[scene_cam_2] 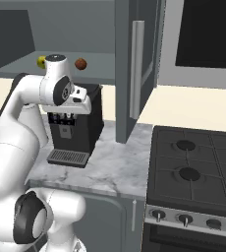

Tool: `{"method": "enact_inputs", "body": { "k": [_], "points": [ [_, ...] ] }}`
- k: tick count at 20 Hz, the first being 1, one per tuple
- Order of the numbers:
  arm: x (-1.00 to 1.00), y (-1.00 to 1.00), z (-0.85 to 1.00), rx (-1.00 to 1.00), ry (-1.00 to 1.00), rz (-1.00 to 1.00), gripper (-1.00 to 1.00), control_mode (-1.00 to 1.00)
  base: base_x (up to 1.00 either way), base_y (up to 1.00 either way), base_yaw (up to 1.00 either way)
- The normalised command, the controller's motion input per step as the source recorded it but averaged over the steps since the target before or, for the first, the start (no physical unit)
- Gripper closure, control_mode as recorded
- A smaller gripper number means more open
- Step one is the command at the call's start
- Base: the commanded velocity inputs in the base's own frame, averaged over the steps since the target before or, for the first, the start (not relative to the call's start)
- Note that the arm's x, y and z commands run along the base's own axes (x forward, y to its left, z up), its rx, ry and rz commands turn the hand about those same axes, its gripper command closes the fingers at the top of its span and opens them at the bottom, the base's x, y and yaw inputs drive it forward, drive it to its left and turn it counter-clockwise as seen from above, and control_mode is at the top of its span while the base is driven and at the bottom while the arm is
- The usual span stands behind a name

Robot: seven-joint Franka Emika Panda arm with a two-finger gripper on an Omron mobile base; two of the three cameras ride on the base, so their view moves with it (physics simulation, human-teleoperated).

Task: Pick the pears from the cabinet and place them in one bowl. Pick the apple from the sink and place it in the other bowl.

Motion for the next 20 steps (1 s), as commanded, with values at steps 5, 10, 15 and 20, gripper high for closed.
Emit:
{"method": "enact_inputs", "body": {
  "k": [5, 10, 15, 20],
  "points": [
    [-0.05, 0.00, 0.00, 0.00, -0.04, 0.00, -1.00, -1.00, 0.00, 0.00, 0.00],
    [-0.06, 0.02, 0.14, 0.00, -0.15, 0.00, -1.00, -1.00, 0.00, 0.00, 0.00],
    [-0.05, 0.05, 0.25, -0.03, -0.22, 0.00, -1.00, -1.00, 0.00, 0.00, 0.00],
    [-0.07, 0.06, 0.30, -0.05, -0.28, 0.00, -1.00, -1.00, 0.00, 0.00, 0.00]
  ]
}}
